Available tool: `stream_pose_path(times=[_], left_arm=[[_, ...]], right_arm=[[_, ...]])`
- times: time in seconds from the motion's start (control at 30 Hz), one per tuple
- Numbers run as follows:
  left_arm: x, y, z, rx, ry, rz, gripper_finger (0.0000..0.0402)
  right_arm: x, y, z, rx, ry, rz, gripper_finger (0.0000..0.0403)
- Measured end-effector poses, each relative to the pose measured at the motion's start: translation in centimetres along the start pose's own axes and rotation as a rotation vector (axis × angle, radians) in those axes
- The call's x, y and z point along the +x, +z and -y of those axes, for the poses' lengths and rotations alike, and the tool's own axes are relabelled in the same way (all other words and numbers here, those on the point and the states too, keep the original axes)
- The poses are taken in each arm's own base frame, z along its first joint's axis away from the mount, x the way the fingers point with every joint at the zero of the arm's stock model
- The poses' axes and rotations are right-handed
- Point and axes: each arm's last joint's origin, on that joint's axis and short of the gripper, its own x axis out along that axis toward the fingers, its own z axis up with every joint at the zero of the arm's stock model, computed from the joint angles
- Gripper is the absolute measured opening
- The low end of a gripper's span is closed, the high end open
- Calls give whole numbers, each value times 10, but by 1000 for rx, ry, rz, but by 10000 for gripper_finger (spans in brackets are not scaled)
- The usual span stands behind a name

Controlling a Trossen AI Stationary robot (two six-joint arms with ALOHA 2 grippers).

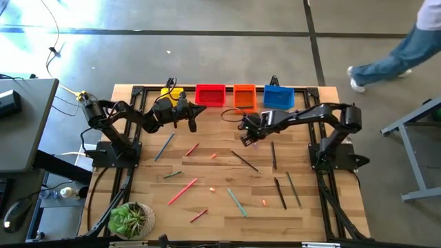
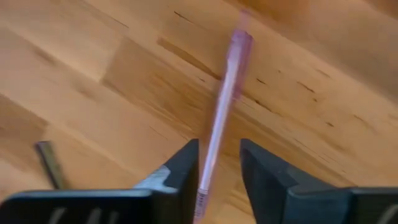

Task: Sort crayons/erasers/pens/pencils in bins
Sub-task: Put the purple pen into the yellow basket

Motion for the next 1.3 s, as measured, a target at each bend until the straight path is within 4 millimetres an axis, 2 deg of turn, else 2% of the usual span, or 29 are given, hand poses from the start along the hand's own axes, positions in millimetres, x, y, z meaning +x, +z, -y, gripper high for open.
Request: stream_pose_path(times=[0.17, 0.37, 0.7, 0.87, 1.07, 1.2, 1.3], left_arm=[[0, 0, 0, -5, 0, 0, 0], [0, 0, 0, -6, 0, 0, 0], [0, 0, 0, -43, -1, 0, 0], [0, 0, 0, -77, 0, 0, 0], [0, 0, -1, -101, -15, 0, 0], [2, 5, -5, -181, -120, 10, 0], [7, 11, -4, -218, -218, 21, 0]], right_arm=[[15, -2, -1, -6, -35, -33, 129], [30, -3, -1, -9, -71, -67, 115], [32, -4, 0, -79, -66, -83, 21], [20, -3, 2, -127, -29, -73, 10], [-18, 6, 7, -215, 56, 34, 15], [-40, 16, 9, -324, 122, 172, 14], [-45, 30, 5, -430, 227, 312, 14]])
